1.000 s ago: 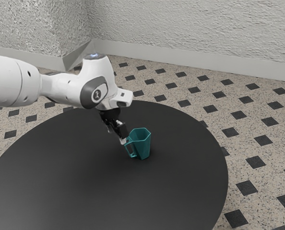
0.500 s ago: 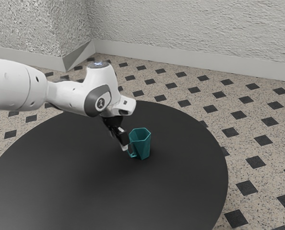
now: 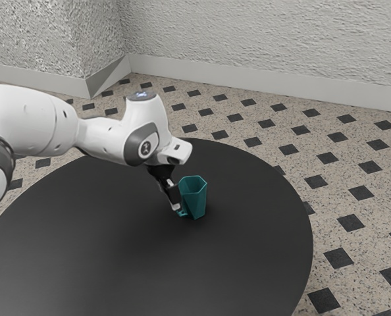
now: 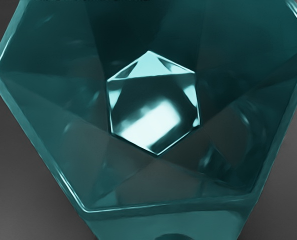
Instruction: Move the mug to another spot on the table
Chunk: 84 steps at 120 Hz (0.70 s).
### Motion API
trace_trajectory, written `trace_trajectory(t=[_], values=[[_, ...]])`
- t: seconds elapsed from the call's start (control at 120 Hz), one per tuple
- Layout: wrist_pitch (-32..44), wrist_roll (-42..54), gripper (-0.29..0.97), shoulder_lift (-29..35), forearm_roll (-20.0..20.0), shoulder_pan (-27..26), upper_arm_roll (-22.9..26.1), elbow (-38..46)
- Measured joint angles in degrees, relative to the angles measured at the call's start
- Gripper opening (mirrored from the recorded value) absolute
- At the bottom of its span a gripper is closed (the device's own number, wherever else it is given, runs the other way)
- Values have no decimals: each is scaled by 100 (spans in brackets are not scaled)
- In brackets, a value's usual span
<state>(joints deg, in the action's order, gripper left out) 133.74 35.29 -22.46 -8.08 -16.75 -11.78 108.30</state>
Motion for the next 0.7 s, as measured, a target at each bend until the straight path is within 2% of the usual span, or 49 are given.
trace_trajectory(t=[0.533,0.7], values=[[370,494,66,-226,-166,-11,9,14],[405,578,62,-209,-251,-7,8,81]])
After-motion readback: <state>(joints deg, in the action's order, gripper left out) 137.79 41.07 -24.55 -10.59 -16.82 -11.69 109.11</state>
